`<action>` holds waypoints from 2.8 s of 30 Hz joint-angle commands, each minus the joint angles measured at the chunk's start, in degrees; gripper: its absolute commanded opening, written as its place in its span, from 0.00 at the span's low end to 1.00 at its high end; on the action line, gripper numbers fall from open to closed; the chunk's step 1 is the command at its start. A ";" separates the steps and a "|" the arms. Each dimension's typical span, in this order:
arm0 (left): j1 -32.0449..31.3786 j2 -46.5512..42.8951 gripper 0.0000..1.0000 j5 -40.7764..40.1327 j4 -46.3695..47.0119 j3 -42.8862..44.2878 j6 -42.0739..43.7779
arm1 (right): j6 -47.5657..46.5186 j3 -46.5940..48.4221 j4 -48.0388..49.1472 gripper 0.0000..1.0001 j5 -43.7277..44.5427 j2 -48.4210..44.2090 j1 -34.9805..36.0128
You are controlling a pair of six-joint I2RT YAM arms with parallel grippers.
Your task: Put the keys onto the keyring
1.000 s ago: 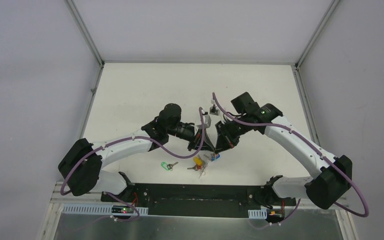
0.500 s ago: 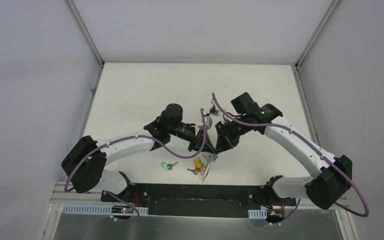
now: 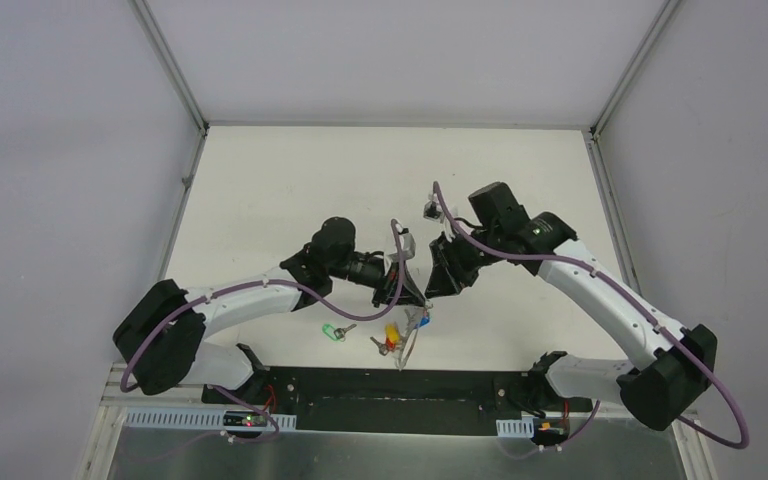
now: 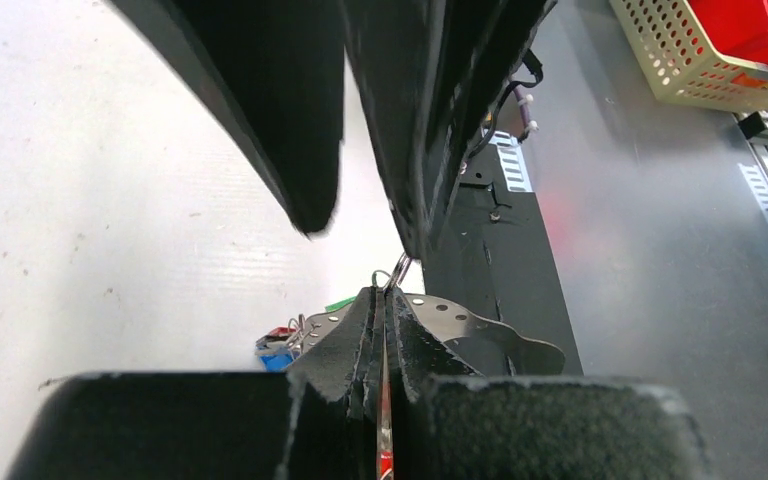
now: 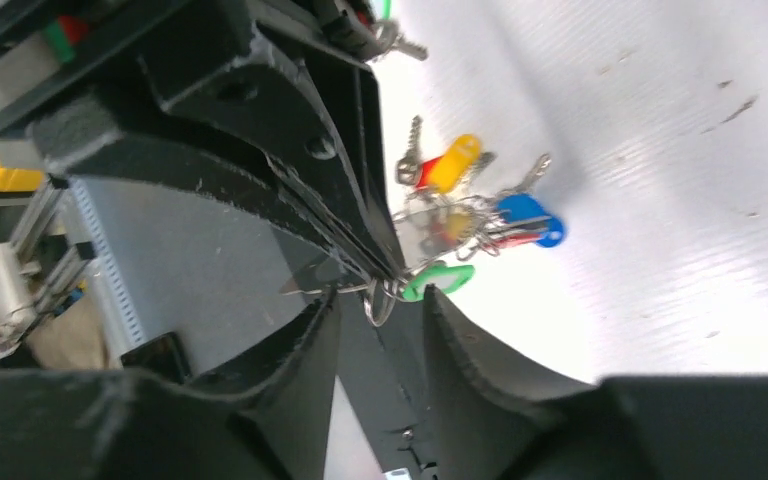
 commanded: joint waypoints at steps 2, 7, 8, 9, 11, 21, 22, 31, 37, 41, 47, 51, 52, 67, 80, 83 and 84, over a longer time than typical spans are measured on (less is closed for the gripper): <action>-0.24 -7.49 0.00 -7.98 7.94 -4.75 -3.43 | 1.84 -2.27 9.04 0.45 6.87 -7.57 0.10; -0.26 -13.13 0.00 -15.43 16.32 -10.88 -6.88 | 2.67 -11.38 21.68 0.52 5.85 -16.99 0.12; -0.25 -14.12 0.00 -16.59 18.22 -12.11 -7.63 | 2.79 -13.85 25.30 0.52 5.45 -19.00 0.12; -0.24 -15.05 0.00 -17.54 20.27 -13.10 -8.34 | 2.79 -16.68 29.17 0.52 5.45 -21.19 0.08; -0.28 -16.46 0.00 -18.59 23.45 -14.70 -9.57 | 3.43 -21.72 36.51 0.57 1.79 -25.06 0.11; -0.22 -17.27 0.00 -16.51 26.74 -14.90 -12.04 | -1.11 -34.39 57.63 0.40 -6.05 -33.16 0.32; -0.28 -16.95 0.00 -16.23 27.03 -14.85 -12.21 | -1.21 -34.18 57.67 0.39 -6.32 -32.70 0.38; -0.28 -14.66 0.00 -14.78 29.00 -14.00 -13.78 | -0.46 -33.78 62.67 0.35 -7.32 -29.13 1.99; -0.27 -14.50 0.00 -14.25 28.96 -13.57 -13.78 | -1.58 -32.75 61.04 0.11 -6.52 -27.14 2.58; -0.26 -14.78 0.00 -14.10 28.38 -13.57 -13.57 | -3.26 -31.12 55.86 0.00 -4.21 -26.71 2.55; -0.21 -16.06 0.08 -13.78 21.04 -11.99 -10.91 | -4.97 -26.66 45.84 0.00 -2.28 -25.80 2.58; -0.22 -18.04 0.34 -12.53 6.36 -8.14 -3.96 | -8.21 -21.93 35.63 0.00 -1.65 -23.87 2.62; -0.25 -18.39 0.38 -12.45 2.44 -6.91 -1.79 | -8.88 -20.29 32.84 0.00 -1.34 -23.16 2.62; -2.02 -14.59 0.48 -12.18 -7.89 -1.82 9.45 | -13.60 3.52 -4.10 0.00 8.91 -4.27 6.69; -6.56 -9.82 0.31 -15.41 0.31 -3.14 7.42 | -10.30 5.31 -0.42 0.00 5.52 -2.92 9.37; -6.55 -8.54 0.20 -15.21 -0.65 -2.35 7.46 | -10.10 5.11 -0.14 0.00 5.67 -3.08 9.43; -6.55 -8.18 0.17 -14.84 -1.17 -2.01 7.67 | -10.09 5.10 -0.22 0.00 5.90 -2.97 9.50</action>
